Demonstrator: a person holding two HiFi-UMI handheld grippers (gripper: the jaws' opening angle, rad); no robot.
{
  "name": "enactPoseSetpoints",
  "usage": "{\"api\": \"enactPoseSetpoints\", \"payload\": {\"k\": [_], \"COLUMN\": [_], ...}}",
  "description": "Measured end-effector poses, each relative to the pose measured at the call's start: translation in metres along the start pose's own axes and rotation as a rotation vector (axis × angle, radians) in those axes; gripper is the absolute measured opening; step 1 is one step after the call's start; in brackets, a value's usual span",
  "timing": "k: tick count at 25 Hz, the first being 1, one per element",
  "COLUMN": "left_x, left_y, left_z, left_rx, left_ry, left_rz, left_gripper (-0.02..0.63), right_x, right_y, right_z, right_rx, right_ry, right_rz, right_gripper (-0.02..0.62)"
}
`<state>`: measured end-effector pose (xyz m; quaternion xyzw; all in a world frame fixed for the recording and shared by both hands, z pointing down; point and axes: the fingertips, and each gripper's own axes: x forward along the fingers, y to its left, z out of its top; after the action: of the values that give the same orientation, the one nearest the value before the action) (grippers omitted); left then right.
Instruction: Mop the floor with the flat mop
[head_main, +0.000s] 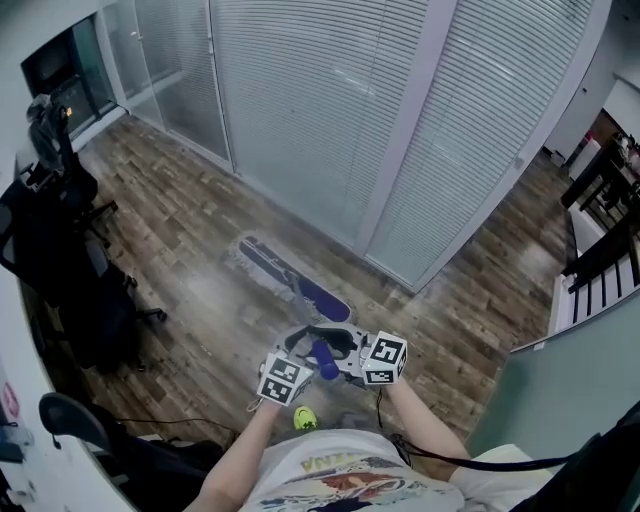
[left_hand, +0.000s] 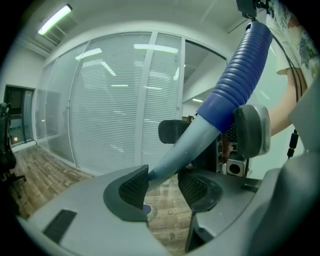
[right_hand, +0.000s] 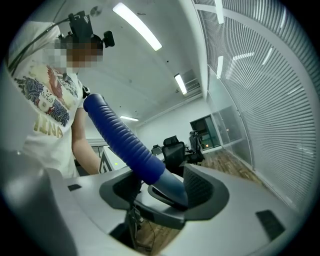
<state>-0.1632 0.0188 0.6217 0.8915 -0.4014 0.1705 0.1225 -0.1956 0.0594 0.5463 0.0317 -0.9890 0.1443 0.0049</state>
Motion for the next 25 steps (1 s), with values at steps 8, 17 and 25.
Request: {"api": "enactPoseSetpoints", "payload": {"k": [8, 17, 25], "left_x": [-0.031, -0.055, -0.091], "left_y": [-0.097, -0.222, -0.306], "left_z": [-0.022, -0.031, -0.071], "left_rx": [-0.009, -0.020, -0.008], "left_ry": [0.024, -0.016, 0.000], "left_rz": [-0.014, -0.038, -0.027], "left_gripper": [0.164, 0.170, 0.170], "right_x": [-0.054, -0.140, -0.178], "right_y": [0.083, 0.172, 0.256], "right_z": [-0.032, -0.048, -0.089], "right_rx": [-0.015, 0.028, -0.003], "right_ry": [0.062, -0.019, 0.037], "right_rz": [0.010, -0.048, -0.048], "right_gripper": [0.242, 0.242, 0.242]}}
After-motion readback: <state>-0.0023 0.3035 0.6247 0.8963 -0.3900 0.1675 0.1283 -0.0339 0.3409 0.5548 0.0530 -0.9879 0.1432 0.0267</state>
